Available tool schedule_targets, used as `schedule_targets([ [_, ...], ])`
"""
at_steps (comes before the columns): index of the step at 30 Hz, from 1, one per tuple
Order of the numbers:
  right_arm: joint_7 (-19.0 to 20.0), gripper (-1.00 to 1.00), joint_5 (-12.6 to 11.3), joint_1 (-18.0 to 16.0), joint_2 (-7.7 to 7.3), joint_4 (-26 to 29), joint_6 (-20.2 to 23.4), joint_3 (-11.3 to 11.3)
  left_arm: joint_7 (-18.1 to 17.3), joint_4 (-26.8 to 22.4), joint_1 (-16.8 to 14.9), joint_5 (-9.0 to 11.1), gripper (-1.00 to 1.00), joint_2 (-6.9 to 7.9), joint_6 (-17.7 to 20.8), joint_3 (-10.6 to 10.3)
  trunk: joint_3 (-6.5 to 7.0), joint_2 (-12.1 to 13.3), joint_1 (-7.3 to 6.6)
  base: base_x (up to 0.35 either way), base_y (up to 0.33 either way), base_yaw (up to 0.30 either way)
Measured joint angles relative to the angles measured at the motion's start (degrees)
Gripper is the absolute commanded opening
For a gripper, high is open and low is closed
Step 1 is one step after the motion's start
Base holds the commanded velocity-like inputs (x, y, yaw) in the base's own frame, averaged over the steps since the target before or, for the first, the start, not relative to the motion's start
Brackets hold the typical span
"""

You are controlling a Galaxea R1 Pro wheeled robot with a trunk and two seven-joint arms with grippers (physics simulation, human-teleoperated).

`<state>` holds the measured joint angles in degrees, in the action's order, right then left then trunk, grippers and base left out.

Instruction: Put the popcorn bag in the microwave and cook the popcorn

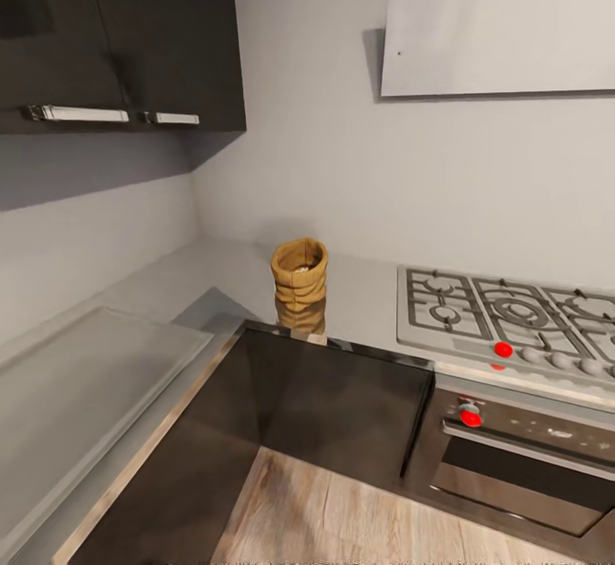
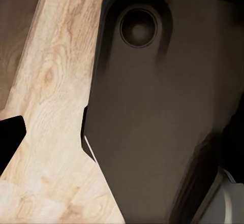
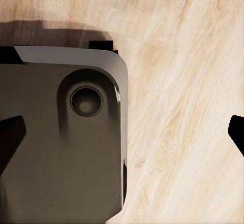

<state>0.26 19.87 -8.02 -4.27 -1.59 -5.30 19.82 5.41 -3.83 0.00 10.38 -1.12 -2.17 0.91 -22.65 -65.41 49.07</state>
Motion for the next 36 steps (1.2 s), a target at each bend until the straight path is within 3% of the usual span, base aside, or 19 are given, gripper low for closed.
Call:
schedule_targets([
  [28, 0.0, 1.00, 0.0, 0.0, -0.01, 0.0, 0.0, 0.0, 0.0, -0.4, 0.0, 0.0, 1.00, -0.01, -0.1, 0.0, -2.58, 0.0, 0.00, 0.000, 0.000, 0.000],
  [36, -0.1, 1.00, -0.1, 0.0, -0.09, 0.0, 0.0, 0.0, 0.0, -0.3, 0.0, 0.0, 1.00, 0.00, -0.1, 0.0, -2.74, 0.0, 0.00, 0.000, 0.000, 0.000],
])
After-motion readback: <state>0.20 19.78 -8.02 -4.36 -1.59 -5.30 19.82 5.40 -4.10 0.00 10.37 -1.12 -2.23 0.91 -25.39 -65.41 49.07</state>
